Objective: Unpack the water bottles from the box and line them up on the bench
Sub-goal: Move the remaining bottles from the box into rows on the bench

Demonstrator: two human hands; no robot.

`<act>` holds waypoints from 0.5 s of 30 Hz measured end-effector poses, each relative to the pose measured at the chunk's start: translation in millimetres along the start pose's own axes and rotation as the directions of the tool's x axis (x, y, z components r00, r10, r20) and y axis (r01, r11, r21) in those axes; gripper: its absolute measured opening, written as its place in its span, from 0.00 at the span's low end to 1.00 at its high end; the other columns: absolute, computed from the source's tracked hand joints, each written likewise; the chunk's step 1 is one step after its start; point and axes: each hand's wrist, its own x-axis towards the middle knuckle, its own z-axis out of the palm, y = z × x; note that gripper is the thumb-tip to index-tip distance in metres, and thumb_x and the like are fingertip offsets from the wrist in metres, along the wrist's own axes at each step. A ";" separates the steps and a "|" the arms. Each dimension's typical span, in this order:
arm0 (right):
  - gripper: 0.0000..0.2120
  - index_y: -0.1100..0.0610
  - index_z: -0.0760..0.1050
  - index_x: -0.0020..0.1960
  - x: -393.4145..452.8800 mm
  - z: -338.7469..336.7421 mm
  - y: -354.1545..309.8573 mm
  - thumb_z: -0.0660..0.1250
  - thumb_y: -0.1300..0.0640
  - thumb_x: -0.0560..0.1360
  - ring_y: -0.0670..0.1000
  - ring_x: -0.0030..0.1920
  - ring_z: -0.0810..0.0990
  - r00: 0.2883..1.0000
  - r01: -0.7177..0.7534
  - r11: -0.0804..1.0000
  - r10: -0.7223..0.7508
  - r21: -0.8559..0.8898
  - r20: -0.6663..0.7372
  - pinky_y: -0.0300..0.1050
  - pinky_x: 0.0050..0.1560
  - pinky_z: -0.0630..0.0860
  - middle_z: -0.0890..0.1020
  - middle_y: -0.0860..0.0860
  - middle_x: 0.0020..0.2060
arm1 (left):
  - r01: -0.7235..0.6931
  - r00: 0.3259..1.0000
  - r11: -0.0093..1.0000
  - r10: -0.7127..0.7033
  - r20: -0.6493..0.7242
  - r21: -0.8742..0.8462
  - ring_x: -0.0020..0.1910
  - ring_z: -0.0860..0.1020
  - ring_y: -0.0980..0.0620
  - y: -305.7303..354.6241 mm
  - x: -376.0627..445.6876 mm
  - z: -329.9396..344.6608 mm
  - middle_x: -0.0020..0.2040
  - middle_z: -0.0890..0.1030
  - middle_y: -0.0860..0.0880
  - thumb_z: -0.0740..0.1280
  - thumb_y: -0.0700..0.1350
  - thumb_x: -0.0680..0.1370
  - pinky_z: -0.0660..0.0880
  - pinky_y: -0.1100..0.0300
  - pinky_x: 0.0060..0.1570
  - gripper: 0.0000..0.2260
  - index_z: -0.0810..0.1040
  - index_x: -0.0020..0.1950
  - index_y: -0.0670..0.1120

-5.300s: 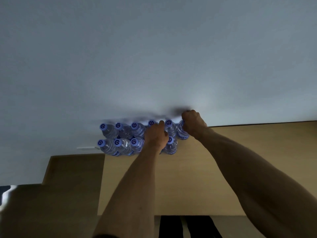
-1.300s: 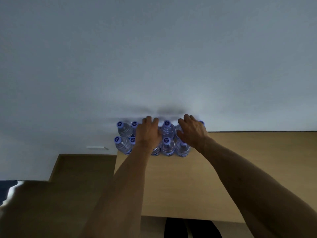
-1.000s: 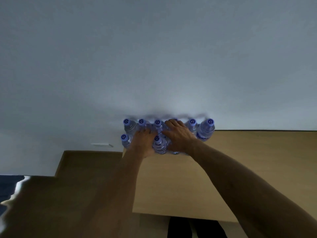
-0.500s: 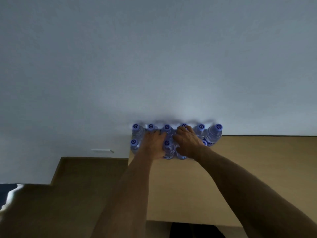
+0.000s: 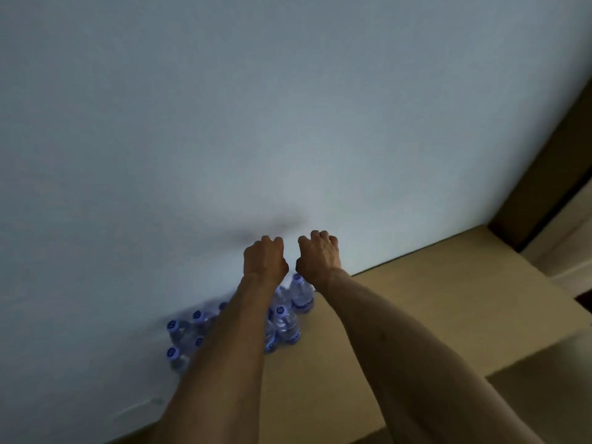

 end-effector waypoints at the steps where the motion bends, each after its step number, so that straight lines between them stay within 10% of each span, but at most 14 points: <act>1: 0.13 0.58 0.75 0.57 -4.4 -12.8 24.6 0.64 0.58 0.73 0.58 0.60 0.71 0.999 -0.036 0.999 0.036 0.004 -0.026 0.52 0.63 0.66 0.76 0.57 0.56 | -0.034 0.999 0.999 0.034 -0.018 -0.002 0.50 0.79 0.43 25.5 3.3 -8.5 0.54 0.78 0.43 0.63 0.41 0.77 0.71 0.56 0.43 0.10 0.75 0.57 0.44; 15: 0.16 0.57 0.73 0.62 -199.0 -186.5 427.7 0.62 0.60 0.74 0.60 0.60 0.72 0.763 -0.614 0.788 0.606 0.042 -0.227 0.54 0.60 0.69 0.72 0.59 0.58 | -0.555 0.827 0.831 0.549 -0.123 -0.019 0.57 0.75 0.43 485.2 -40.2 -97.0 0.60 0.73 0.41 0.59 0.42 0.78 0.71 0.52 0.53 0.13 0.72 0.61 0.45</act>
